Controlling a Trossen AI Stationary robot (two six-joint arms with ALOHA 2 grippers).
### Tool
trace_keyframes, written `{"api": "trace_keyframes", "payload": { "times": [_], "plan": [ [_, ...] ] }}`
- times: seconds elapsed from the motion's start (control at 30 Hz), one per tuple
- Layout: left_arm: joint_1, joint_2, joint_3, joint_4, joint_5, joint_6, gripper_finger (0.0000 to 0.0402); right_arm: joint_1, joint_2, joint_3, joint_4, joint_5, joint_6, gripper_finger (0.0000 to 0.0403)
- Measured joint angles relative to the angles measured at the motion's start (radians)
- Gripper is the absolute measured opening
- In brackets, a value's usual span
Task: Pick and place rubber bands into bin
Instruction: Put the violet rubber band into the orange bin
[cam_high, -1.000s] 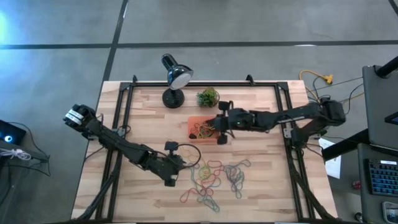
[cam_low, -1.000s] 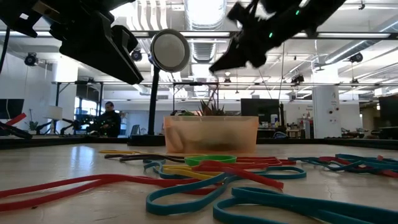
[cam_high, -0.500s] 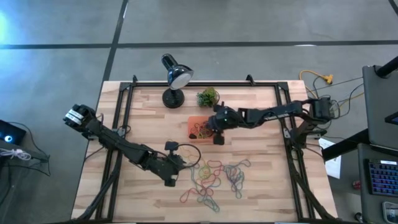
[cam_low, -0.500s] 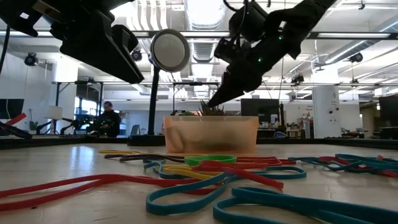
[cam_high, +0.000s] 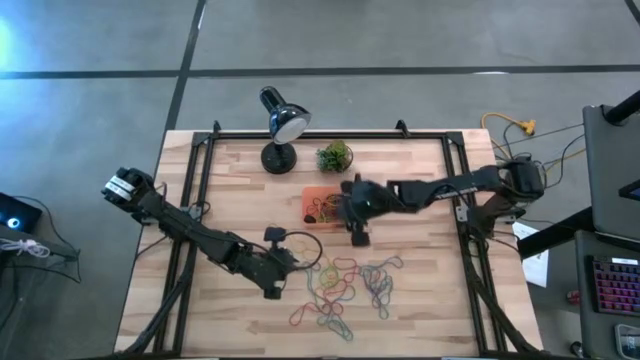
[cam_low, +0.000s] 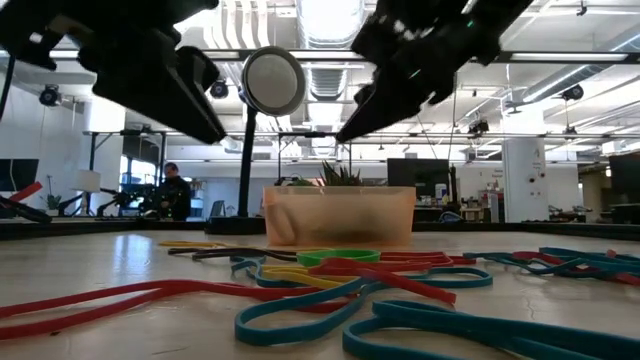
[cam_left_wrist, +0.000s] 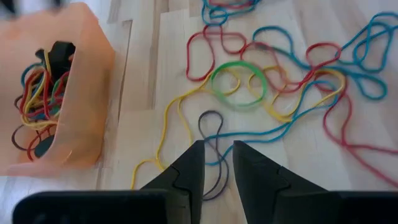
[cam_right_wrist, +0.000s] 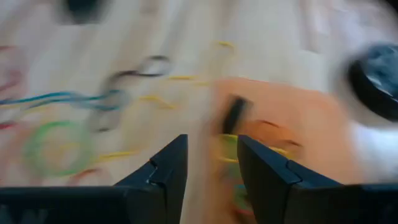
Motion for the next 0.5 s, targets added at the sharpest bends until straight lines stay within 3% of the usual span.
{"api": "trace_keyframes", "payload": {
  "times": [0.37,0.5],
  "plan": [
    [0.071,0.0,-0.092,0.03,-0.001,-0.035,0.0068,0.26,-0.058,-0.037,0.008,0.014,0.039,0.0115],
    [0.095,0.0,-0.107,0.064,0.085,-0.02,0.0068,0.333,-0.057,-0.038,0.012,0.048,0.062,0.0104]
  ]
}}
